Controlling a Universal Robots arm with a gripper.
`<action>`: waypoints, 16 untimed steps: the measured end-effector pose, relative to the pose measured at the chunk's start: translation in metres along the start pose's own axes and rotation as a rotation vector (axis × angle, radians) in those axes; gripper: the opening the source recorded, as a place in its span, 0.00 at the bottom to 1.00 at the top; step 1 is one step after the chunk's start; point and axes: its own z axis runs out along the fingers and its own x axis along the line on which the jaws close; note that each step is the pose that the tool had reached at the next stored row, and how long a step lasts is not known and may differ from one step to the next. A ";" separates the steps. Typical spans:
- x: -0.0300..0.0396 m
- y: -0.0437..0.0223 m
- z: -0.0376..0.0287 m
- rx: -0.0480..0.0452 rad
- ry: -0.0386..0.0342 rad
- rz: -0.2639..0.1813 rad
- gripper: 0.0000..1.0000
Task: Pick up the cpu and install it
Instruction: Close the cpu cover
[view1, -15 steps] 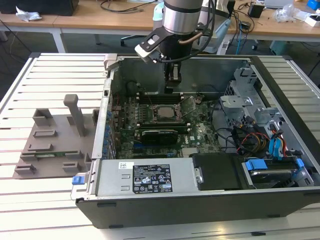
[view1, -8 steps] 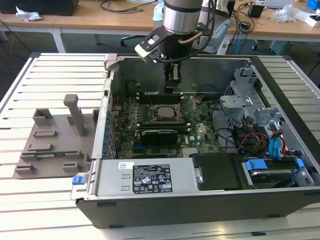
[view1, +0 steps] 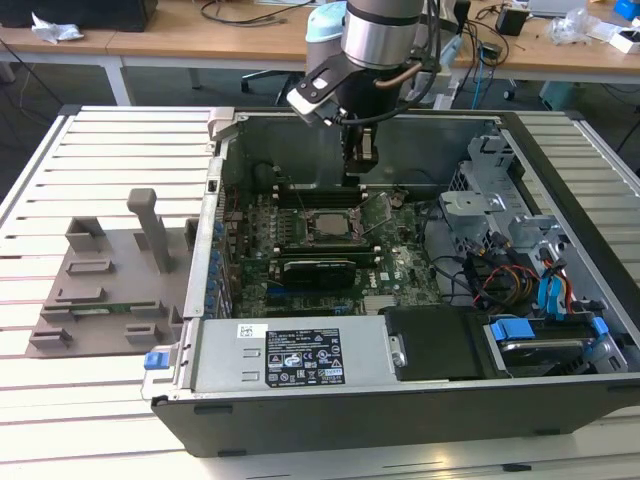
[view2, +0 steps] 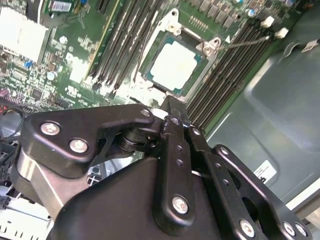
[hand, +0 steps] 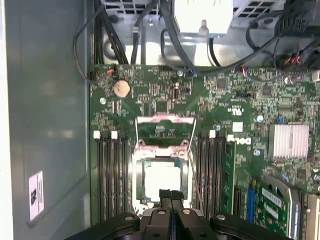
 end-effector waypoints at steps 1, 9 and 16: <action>0.0000 0.0018 -0.0001 0.0000 0.0000 0.000 0.11; 0.0001 0.0294 -0.0012 0.0000 0.0000 0.000 0.11; 0.0001 0.0473 -0.0020 0.0001 0.0000 0.000 0.11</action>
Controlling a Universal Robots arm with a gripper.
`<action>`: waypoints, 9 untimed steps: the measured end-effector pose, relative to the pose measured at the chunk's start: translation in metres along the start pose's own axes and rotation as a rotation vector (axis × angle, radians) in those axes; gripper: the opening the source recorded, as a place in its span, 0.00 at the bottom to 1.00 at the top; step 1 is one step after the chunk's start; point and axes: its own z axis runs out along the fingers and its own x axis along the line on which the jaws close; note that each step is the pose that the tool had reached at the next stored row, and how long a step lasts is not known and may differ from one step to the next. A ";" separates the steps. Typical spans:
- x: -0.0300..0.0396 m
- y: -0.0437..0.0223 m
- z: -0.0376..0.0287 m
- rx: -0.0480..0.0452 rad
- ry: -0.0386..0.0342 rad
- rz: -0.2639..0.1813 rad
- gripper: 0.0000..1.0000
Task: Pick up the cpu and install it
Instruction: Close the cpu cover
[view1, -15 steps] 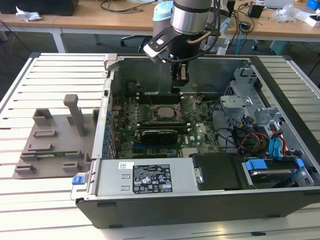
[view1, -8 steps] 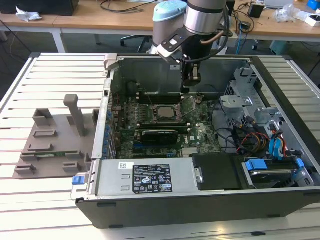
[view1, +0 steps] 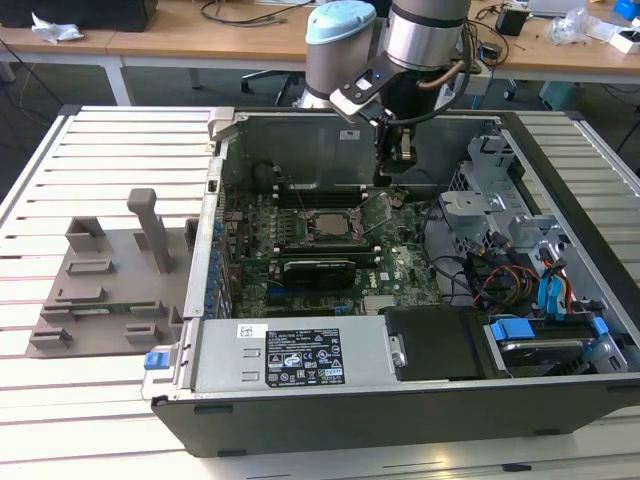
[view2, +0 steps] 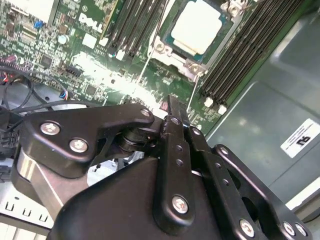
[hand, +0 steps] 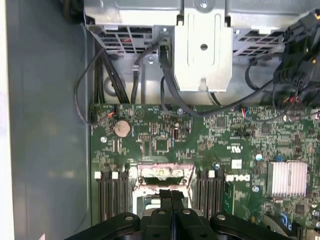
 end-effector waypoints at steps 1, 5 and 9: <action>0.0000 0.0014 0.0000 -0.0001 0.0000 0.000 0.11; 0.0000 0.0119 -0.0005 0.0000 0.0000 0.000 0.11; 0.0001 0.0198 -0.0008 0.0001 0.0000 0.000 0.11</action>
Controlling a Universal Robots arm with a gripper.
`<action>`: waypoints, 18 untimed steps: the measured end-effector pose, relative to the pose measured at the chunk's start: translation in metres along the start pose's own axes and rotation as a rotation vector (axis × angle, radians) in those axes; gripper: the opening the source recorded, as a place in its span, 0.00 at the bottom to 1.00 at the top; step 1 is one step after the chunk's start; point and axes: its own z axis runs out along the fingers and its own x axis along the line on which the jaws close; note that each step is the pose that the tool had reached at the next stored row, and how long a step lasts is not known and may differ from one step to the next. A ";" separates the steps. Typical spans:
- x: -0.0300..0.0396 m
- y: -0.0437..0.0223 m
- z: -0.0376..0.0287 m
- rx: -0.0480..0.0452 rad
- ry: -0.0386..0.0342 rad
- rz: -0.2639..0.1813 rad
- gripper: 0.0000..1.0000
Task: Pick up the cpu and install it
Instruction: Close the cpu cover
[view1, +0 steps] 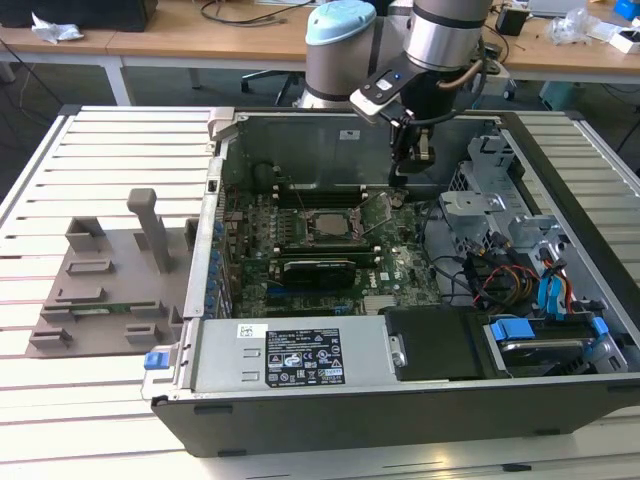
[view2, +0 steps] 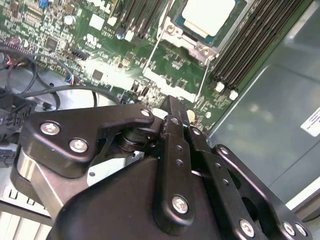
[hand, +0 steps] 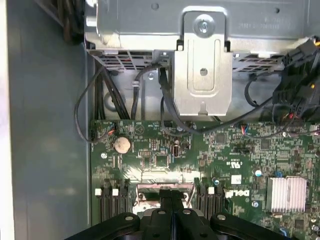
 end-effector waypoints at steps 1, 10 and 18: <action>0.0000 0.0029 -0.0001 0.0000 0.0000 0.000 0.11; 0.0001 0.0242 -0.0008 0.0006 -0.0001 0.000 0.11; 0.0002 0.0334 0.0008 0.0010 -0.0002 0.000 0.11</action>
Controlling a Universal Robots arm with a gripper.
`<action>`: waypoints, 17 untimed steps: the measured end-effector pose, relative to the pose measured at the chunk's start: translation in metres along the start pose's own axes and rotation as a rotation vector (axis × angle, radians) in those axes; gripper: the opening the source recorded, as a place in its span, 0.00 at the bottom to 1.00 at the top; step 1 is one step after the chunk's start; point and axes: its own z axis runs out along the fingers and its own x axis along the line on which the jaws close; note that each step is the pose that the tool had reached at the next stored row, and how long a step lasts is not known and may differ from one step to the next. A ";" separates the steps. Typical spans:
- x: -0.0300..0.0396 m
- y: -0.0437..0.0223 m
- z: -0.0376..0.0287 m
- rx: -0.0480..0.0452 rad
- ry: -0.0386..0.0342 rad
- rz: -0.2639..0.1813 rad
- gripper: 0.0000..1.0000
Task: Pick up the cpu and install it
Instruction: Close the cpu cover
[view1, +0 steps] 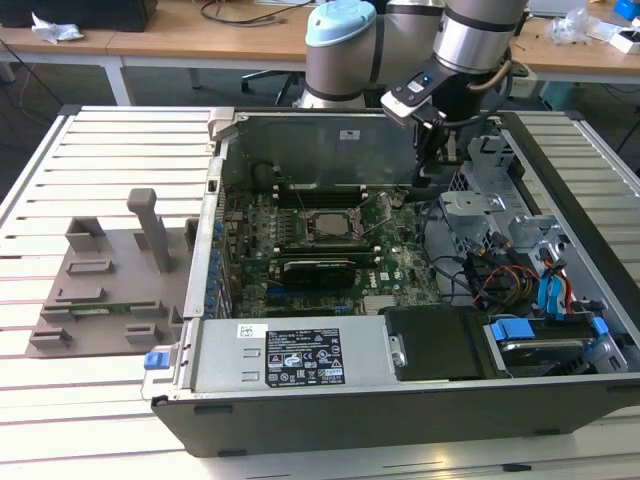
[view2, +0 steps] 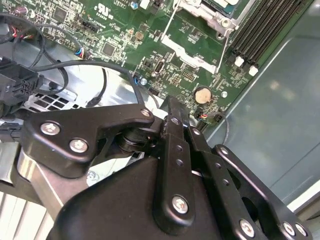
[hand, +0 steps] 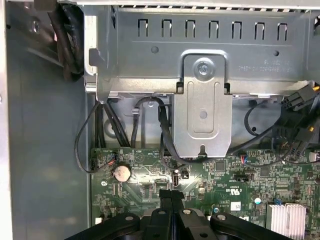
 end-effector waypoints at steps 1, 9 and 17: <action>0.0000 0.0004 0.0005 0.0000 0.0002 0.000 0.11; 0.0002 0.0036 0.0052 0.0000 0.0002 0.000 0.11; 0.0003 0.0062 0.0089 0.0000 0.0002 0.000 0.11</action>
